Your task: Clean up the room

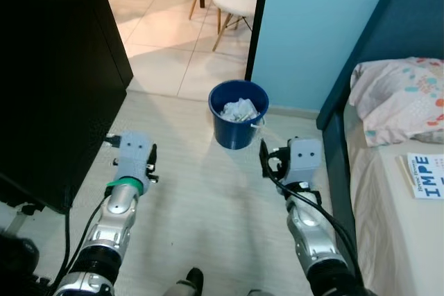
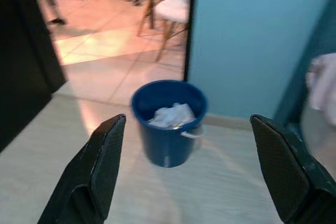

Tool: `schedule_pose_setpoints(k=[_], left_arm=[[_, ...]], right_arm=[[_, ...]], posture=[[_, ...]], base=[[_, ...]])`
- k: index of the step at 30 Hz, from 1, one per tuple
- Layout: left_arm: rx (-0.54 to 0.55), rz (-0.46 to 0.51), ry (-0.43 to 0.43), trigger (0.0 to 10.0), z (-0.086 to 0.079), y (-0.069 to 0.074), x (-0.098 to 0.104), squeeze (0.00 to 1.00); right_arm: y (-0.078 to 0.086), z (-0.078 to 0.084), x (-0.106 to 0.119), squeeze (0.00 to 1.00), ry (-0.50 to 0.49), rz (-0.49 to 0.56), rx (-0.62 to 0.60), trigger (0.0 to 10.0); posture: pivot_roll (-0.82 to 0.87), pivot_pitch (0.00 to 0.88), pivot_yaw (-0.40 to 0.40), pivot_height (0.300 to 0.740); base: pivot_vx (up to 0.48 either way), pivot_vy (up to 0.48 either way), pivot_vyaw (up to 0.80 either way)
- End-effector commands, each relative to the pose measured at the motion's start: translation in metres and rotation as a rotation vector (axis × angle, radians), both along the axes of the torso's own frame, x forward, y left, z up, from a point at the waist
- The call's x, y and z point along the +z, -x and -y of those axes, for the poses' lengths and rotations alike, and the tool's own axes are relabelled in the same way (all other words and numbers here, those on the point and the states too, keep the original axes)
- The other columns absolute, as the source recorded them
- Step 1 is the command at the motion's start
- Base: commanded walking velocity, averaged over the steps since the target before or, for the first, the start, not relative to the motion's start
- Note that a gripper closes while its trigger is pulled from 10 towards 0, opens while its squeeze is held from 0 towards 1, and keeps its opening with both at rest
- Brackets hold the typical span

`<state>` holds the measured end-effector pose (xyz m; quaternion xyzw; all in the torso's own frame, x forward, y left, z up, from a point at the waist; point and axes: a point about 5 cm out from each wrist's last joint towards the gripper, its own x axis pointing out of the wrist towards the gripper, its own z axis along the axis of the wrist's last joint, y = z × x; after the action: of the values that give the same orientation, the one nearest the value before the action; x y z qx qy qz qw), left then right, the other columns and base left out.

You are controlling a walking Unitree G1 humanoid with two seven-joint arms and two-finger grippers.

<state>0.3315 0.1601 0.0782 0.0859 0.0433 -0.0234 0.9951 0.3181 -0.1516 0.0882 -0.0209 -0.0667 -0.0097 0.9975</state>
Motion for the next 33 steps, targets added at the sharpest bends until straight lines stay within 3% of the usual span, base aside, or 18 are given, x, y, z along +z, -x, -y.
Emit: schedule_pose_setpoints(k=[1,20,26,30,33], left_arm=[[-0.007,0.007,-0.013,10.0,0.003,-0.001,0.002,0.00],[-0.015,0.006,-0.023,10.0,0.006,0.001,0.004,0.00],[-0.021,0.007,-0.020,10.0,0.008,0.001,0.005,0.00],[-0.036,0.055,0.032,10.0,0.014,0.001,0.013,0.00],[-0.030,0.157,0.019,10.0,0.013,0.008,0.024,0.00]], right_arm=[[0.004,0.002,-0.004,0.00,-0.019,-0.014,-0.023,10.0],[0.004,0.006,-0.001,0.00,0.015,-0.003,-0.052,10.0],[0.005,0.007,0.000,0.00,0.077,-0.006,-0.036,10.0],[0.004,0.003,0.006,0.00,0.141,0.007,0.040,10.0],[0.000,-0.003,0.026,0.00,0.140,0.060,0.091,10.0]], posture=[[-0.07,0.089,0.072,0.732],[-0.06,0.087,0.072,0.732],[-0.06,0.085,0.072,0.732],[-0.07,0.076,0.062,0.732],[-0.08,0.071,0.034,0.732]], base=[[0.454,0.000,0.00],[0.454,0.000,0.00],[0.389,0.000,0.00],[0.070,0.000,0.00],[0.000,0.000,0.00]])
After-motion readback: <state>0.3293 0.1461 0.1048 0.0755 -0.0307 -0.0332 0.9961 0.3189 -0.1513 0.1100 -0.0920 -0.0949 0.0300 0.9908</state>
